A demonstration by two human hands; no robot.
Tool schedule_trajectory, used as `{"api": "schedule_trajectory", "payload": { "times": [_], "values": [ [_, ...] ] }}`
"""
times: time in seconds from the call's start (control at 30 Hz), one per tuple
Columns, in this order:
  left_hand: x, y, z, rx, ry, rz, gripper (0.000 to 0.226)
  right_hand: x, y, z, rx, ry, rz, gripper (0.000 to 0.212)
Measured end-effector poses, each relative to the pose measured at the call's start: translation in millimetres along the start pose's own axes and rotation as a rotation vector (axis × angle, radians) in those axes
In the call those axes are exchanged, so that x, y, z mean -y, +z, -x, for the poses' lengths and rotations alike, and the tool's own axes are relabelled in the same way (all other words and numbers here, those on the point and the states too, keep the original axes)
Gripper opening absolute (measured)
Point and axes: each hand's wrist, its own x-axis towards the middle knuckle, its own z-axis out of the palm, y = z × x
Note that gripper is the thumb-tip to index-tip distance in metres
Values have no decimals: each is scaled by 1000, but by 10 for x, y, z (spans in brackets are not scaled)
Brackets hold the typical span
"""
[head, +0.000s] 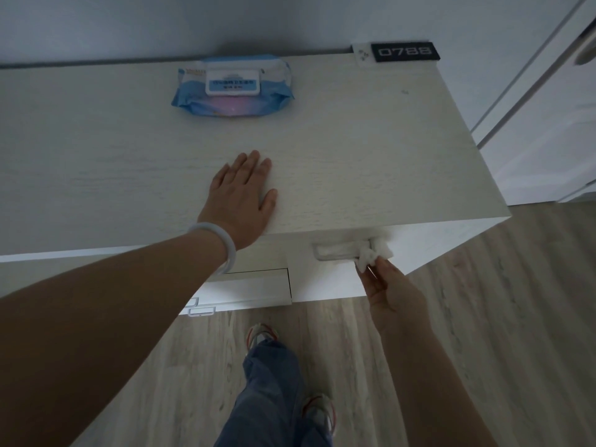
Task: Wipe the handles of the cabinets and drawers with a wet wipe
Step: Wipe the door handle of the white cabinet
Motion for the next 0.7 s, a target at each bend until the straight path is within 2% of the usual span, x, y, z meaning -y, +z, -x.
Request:
{"api": "schedule_trajectory", "payload": {
  "times": [0.23,0.47,0.6,0.7],
  "values": [
    [-1,-10,-1,2,-1,1,68,-46,102,-79,6,79,-62,10],
    [-14,-16,-2,2,2,0,69,-233,150,-52,11,55,-148,22],
    [-7,-11,-1,-5,2,-7,70,-138,98,-80,39,60,-154,18],
    [-3,-10,1,-7,1,-10,72,-140,93,-89,34,72,-264,13]
  ]
}}
